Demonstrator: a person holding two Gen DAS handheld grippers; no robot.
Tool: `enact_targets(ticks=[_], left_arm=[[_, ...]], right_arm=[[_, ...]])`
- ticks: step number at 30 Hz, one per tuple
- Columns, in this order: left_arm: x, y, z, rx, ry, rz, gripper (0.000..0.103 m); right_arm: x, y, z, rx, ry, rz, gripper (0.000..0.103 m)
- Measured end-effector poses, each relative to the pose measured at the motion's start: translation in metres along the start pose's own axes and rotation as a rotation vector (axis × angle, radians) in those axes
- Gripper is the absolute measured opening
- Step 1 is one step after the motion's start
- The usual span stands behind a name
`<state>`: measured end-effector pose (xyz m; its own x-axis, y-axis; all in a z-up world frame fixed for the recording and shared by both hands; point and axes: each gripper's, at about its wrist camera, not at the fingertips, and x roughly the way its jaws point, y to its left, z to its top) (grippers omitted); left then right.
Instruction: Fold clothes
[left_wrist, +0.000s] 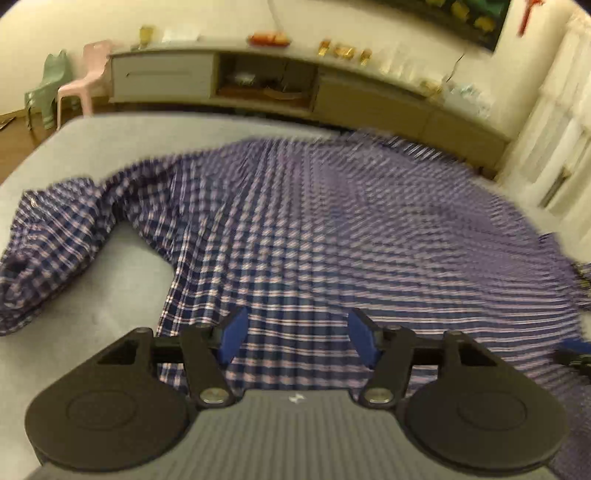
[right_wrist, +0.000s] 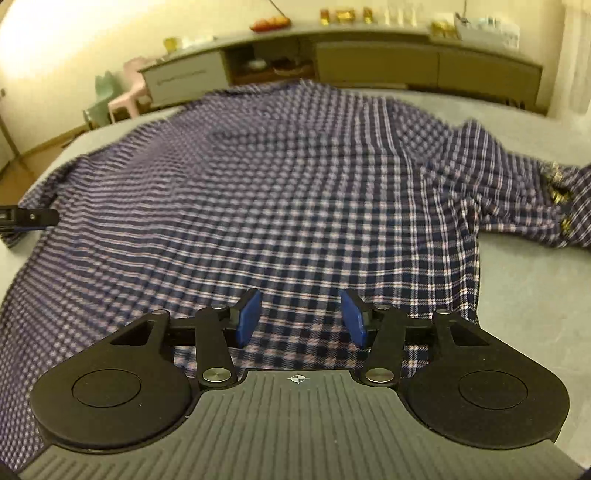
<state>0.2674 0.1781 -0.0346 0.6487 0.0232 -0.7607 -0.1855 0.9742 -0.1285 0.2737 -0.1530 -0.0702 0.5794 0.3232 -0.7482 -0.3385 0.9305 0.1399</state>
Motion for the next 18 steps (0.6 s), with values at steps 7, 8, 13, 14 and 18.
enact_targets(ticks=[7,8,13,14,18], left_arm=[[0.019,0.019,0.015,-0.007,0.02,0.169,0.049],[0.018,0.018,0.019,-0.01,0.02,0.147,0.049],[0.026,-0.011,0.06,0.058,-0.037,0.026,0.055],[0.032,-0.021,0.069,0.071,-0.029,0.01,0.057],[0.094,-0.029,0.098,0.095,0.066,0.033,0.056]], right_arm=[[-0.014,-0.055,0.003,-0.064,0.087,-0.168,0.045],[-0.016,-0.066,0.005,-0.033,0.099,-0.164,0.044],[-0.017,-0.087,0.041,0.066,-0.031,-0.124,0.04],[-0.009,-0.086,0.054,0.057,-0.056,-0.123,0.04],[0.044,-0.073,0.09,0.026,-0.065,-0.116,0.04]])
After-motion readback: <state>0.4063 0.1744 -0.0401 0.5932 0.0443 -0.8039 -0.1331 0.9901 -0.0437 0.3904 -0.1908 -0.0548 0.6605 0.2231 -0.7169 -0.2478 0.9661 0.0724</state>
